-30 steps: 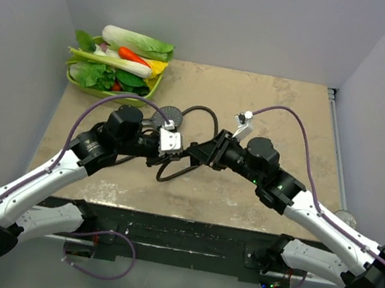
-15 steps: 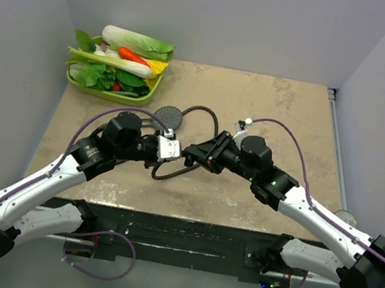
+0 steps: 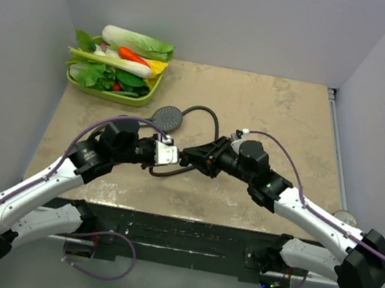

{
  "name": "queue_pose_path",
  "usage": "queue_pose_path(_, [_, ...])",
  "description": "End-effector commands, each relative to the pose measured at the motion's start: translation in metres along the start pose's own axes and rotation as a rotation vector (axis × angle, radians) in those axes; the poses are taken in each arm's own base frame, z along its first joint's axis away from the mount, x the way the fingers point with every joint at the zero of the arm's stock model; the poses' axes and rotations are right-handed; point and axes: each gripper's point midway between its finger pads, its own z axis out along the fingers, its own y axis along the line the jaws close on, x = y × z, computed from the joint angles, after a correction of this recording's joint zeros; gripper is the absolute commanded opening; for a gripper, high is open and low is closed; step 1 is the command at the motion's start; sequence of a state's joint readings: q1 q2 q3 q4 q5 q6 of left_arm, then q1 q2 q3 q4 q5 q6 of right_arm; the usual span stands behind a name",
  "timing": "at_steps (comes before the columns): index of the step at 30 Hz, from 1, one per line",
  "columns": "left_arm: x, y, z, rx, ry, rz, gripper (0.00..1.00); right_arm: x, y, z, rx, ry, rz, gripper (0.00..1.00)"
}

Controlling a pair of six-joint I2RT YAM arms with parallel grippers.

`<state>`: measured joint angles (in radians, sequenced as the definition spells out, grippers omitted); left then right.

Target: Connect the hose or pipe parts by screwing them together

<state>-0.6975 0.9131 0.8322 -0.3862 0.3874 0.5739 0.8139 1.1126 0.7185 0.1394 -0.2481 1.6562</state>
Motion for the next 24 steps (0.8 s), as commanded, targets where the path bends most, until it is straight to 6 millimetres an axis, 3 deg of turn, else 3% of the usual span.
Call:
queue_pose_path(1, [-0.007, 0.015, 0.003, -0.058, -0.023, 0.058, 0.00, 0.065, 0.064, -0.032, -0.227, 0.325, 0.017, 0.07])
queue_pose_path(3, [-0.008, 0.009, 0.003, -0.027, -0.028, 0.052, 0.00, 0.070, 0.067, -0.034, -0.233, 0.360, 0.002, 0.22])
queue_pose_path(6, [-0.008, -0.001, 0.003, 0.017, -0.037, 0.027, 0.00, 0.071, 0.062, -0.036, -0.189, 0.381, -0.070, 0.33])
queue_pose_path(9, [-0.011, -0.008, 0.001, 0.045, -0.055, -0.005, 0.00, 0.062, 0.068, -0.042, -0.189, 0.367, -0.132, 0.59])
queue_pose_path(11, [-0.017, -0.009, 0.001, 0.051, -0.075, -0.034, 0.00, 0.056, 0.070, -0.048, -0.190, 0.354, -0.170, 0.94])
queue_pose_path(12, [-0.017, -0.010, 0.001, 0.055, -0.076, -0.045, 0.00, 0.053, 0.071, -0.050, -0.187, 0.349, -0.173, 0.99])
queue_pose_path(20, [-0.029, -0.003, -0.004, 0.037, -0.123, -0.118, 0.00, 0.047, 0.078, -0.072, -0.176, 0.350, -0.279, 0.99])
queue_pose_path(21, [-0.029, -0.002, -0.004, 0.034, -0.126, -0.129, 0.00, 0.053, 0.081, -0.079, -0.186, 0.389, -0.307, 0.99])
queue_pose_path(23, [-0.033, 0.000, -0.007, 0.031, -0.145, -0.146, 0.00, 0.053, 0.064, -0.083, -0.131, 0.415, -0.417, 0.99])
queue_pose_path(24, [-0.035, 0.000, -0.008, 0.033, -0.152, -0.150, 0.00, 0.053, 0.075, -0.091, -0.127, 0.404, -0.500, 0.99])
